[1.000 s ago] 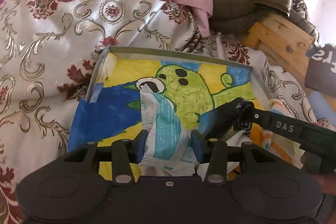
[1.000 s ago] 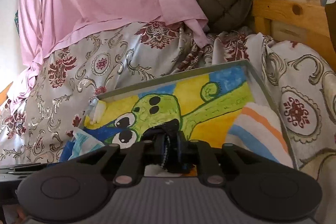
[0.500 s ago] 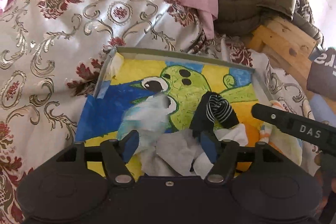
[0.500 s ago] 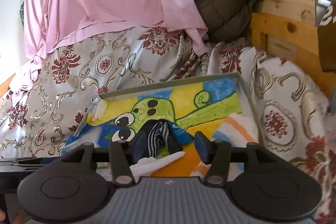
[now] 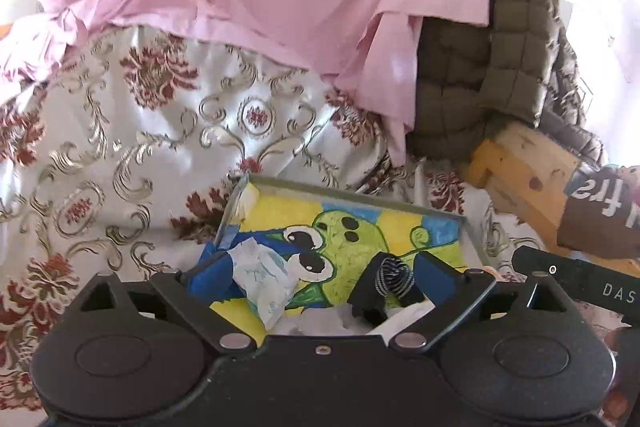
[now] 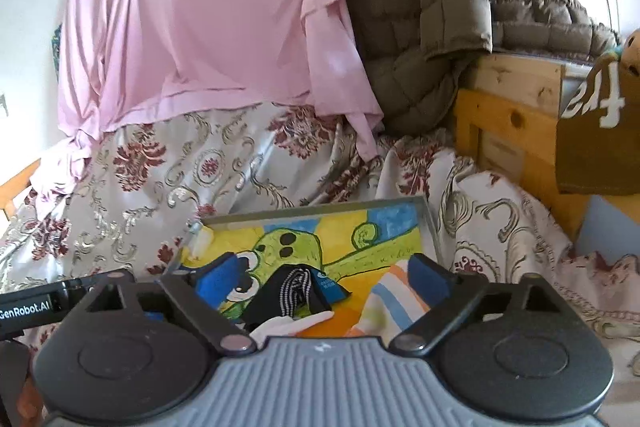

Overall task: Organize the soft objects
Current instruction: 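Open the left gripper on the teal packet while the right gripper releases the black sock, then move both grippers back toward the pile of items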

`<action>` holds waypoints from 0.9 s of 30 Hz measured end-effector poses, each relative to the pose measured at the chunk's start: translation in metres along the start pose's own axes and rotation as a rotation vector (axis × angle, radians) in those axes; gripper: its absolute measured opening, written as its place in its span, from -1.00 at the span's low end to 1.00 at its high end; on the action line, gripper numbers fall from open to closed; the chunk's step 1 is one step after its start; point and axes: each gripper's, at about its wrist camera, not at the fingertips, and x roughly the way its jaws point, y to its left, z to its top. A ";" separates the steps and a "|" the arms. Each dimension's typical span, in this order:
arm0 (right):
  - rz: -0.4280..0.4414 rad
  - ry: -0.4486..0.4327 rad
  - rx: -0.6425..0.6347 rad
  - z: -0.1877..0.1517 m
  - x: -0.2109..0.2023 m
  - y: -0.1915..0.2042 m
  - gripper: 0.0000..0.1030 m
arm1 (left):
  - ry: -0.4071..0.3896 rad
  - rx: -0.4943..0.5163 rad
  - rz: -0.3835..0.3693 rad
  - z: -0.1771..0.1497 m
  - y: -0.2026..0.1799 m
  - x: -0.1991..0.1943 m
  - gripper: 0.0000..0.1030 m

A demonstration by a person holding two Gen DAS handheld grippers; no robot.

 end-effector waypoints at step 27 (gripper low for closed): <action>-0.070 -0.136 -0.019 -0.071 -0.177 0.052 1.00 | -0.181 -0.010 0.061 -0.067 -0.010 -0.190 0.99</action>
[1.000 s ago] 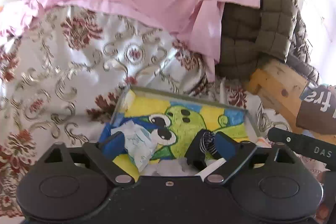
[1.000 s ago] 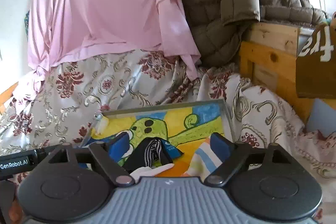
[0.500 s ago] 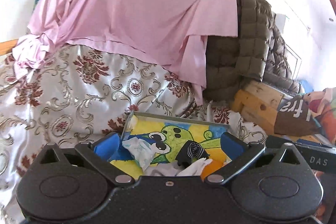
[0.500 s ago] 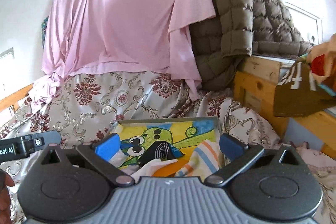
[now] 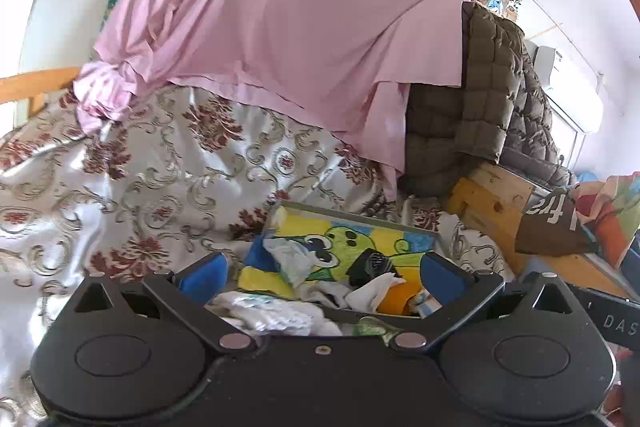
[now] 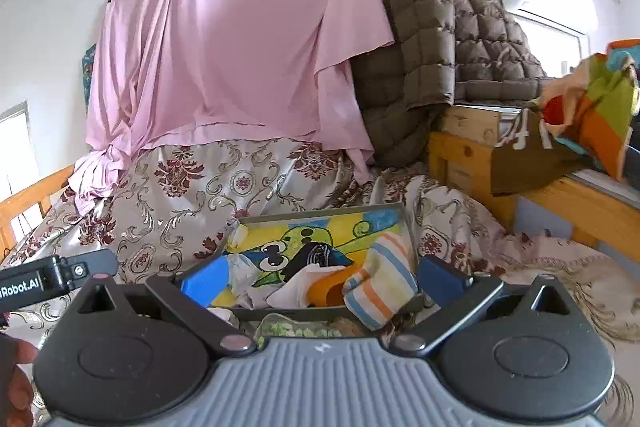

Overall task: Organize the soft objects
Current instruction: 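Move both grippers back toward the pile of items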

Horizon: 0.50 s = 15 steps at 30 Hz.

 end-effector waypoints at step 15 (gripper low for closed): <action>-0.064 0.030 0.069 -0.079 -0.045 0.016 1.00 | 0.007 0.062 0.080 -0.061 0.023 -0.064 0.99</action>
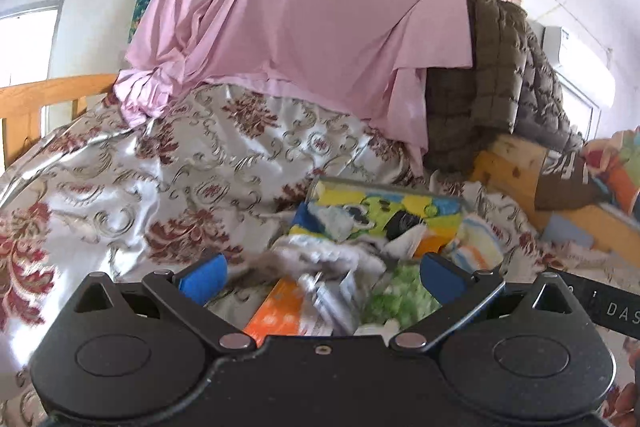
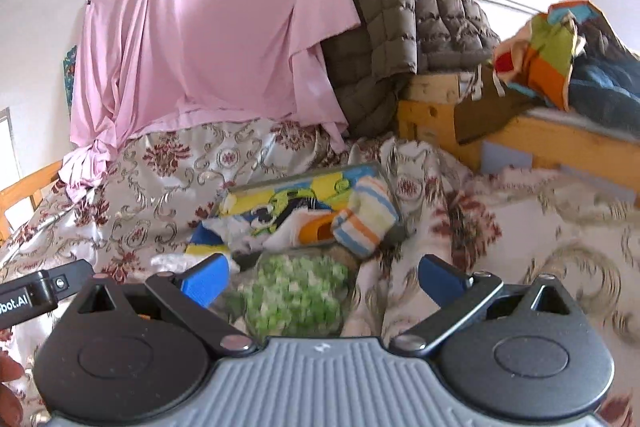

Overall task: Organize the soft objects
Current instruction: 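Move both grippers back toward the pile of items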

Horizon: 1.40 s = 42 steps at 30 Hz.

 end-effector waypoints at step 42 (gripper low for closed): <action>0.100 0.253 -0.077 -0.047 0.031 0.028 1.00 | 0.176 0.078 0.152 -0.039 0.034 0.022 0.99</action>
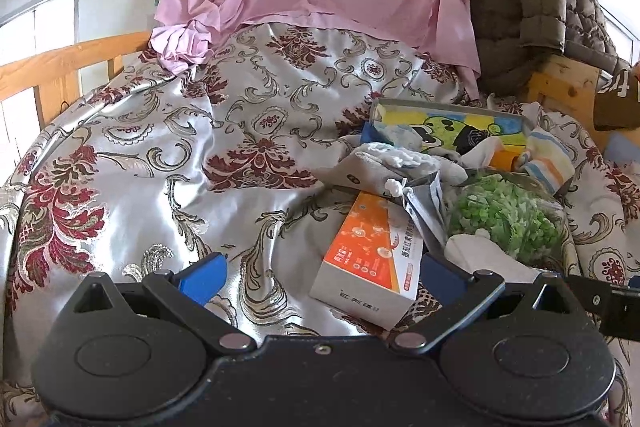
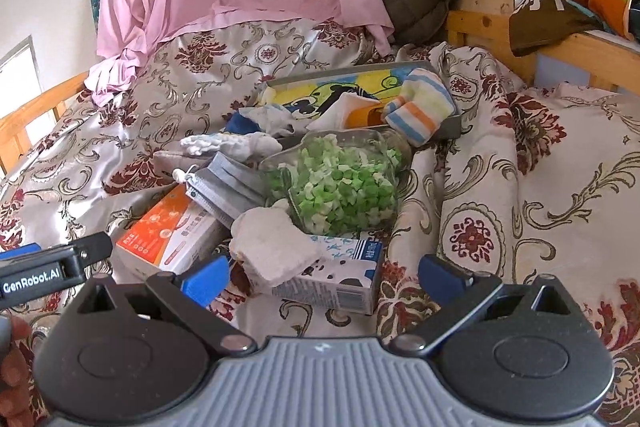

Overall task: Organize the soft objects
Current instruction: 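Move both grippers back toward the pile of items, then lower the left gripper onto the white-corded plastic bag while the right gripper approaches the white fuzzy mitten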

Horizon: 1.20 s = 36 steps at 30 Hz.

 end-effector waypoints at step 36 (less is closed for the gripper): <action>0.231 0.087 -0.236 0.015 0.074 0.002 0.97 | 0.105 -0.025 -0.214 0.048 -0.028 0.091 0.98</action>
